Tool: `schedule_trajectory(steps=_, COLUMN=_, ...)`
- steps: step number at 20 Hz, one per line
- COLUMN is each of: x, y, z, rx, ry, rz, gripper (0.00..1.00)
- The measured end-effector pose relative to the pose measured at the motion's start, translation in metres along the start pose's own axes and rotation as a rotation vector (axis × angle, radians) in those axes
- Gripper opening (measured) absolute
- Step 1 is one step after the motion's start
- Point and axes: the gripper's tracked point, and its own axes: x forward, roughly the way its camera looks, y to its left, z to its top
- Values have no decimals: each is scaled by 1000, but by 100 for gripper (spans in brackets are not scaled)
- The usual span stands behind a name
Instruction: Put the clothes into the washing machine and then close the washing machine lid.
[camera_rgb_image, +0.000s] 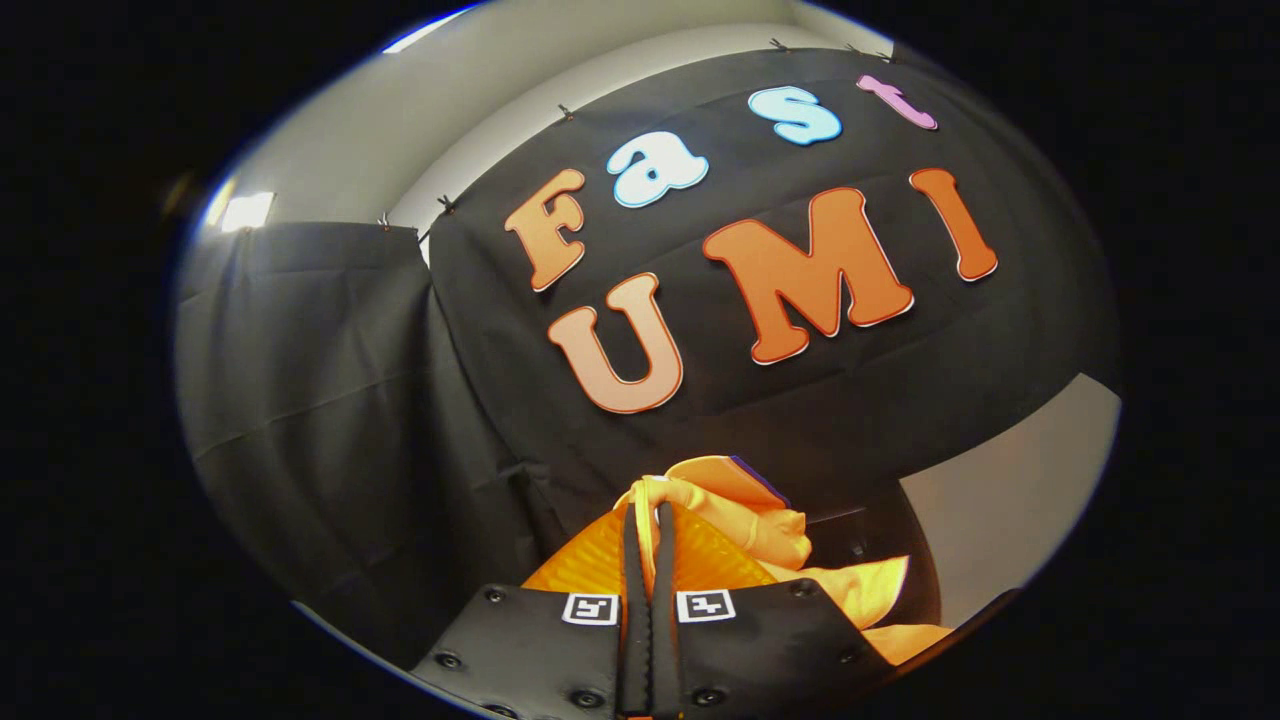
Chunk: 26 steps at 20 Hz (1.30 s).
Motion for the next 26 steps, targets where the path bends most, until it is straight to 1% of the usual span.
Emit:
schedule_trajectory(steps=5, x=23, y=30, z=0, rx=-8, ry=-2, rz=29, gripper=8)
schedule_trajectory(steps=7, x=29, y=43, z=7, rx=-31, ry=-15, rz=35, gripper=8)
schedule_trajectory(steps=11, x=34, y=75, z=28, rx=-14, ry=-52, rz=78, gripper=8)
schedule_trajectory(steps=13, x=36, y=77, z=31, rx=-46, ry=-69, rz=77, gripper=8)
schedule_trajectory(steps=14, x=39, y=72, z=27, rx=-57, ry=-67, rz=62, gripper=8)
schedule_trajectory(steps=16, x=46, y=57, z=8, rx=-60, ry=-51, rz=17, gripper=8)
schedule_trajectory(steps=19, x=59, y=27, z=-30, rx=-86, ry=-49, rz=-72, gripper=8)
schedule_trajectory(steps=21, x=71, y=10, z=-71, rx=-115, ry=-3, rz=-117, gripper=8)
schedule_trajectory(steps=26, x=96, y=-41, z=-172, rx=-101, ry=143, rz=-217, gripper=8)
